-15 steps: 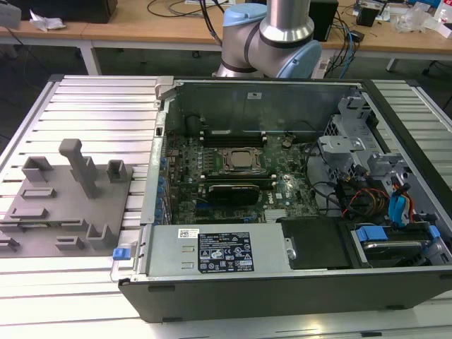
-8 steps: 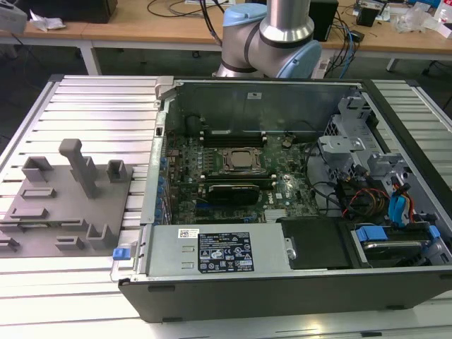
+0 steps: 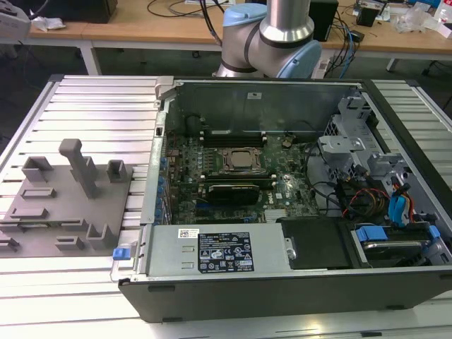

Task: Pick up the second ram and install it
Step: 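Pick up the second ram and move it above second insertion slot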

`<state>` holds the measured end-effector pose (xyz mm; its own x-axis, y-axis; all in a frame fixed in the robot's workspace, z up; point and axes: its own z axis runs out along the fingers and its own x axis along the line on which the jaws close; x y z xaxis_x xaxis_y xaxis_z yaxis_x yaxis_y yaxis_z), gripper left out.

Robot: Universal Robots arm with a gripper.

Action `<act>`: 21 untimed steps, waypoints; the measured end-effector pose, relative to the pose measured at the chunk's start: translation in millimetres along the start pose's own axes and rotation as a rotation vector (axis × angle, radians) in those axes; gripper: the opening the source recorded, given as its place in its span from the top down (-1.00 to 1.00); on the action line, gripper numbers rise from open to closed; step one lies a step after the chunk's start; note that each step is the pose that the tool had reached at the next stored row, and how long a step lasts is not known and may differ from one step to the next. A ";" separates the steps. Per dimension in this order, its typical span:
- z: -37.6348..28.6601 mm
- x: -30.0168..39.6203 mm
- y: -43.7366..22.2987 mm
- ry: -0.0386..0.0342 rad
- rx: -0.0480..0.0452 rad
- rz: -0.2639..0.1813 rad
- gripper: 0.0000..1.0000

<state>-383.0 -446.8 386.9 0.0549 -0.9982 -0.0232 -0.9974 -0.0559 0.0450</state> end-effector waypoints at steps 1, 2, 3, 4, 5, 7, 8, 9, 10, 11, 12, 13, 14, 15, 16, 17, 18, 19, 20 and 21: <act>0.3 0.0 0.0 -0.0012 0.0010 0.048 0.79; 0.3 0.1 -0.1 0.0001 0.0013 0.067 0.79; 0.7 0.1 -0.1 0.0034 0.0019 0.085 0.79; 0.8 0.1 0.0 0.0078 0.0020 0.103 0.79; 0.8 0.1 -0.1 0.0097 0.0021 0.116 0.79; 1.0 0.1 0.0 0.0089 0.0024 0.140 0.79; 1.3 0.0 0.0 0.0080 0.0027 0.157 0.79; 1.5 0.0 0.0 0.0074 0.0030 0.169 0.79; 1.5 0.0 0.0 0.0069 0.0031 0.181 0.79; 1.6 0.0 0.0 0.0064 0.0033 0.189 0.79; 1.6 0.0 -0.1 0.0062 0.0034 0.189 0.79; 1.6 0.0 -0.1 0.0062 0.0034 0.190 0.79; 1.6 0.0 -0.1 0.0062 0.0034 0.190 0.79; 1.6 0.1 -0.1 0.0061 0.0034 0.190 0.77; 1.6 0.1 -0.1 0.0062 0.0034 0.190 0.53; 1.6 0.1 -0.1 0.0062 0.0034 0.190 0.53; 1.6 0.1 -0.1 0.0062 0.0034 0.190 0.53; 1.6 0.1 -0.1 0.0061 0.0033 0.190 0.40; 1.6 0.1 -0.1 0.0061 0.0034 0.190 0.40; 1.7 0.1 0.0 0.0061 0.0034 0.190 0.40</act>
<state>-383.0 -446.9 385.2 -0.1344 -0.9909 -0.0085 -0.9900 0.1339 0.0446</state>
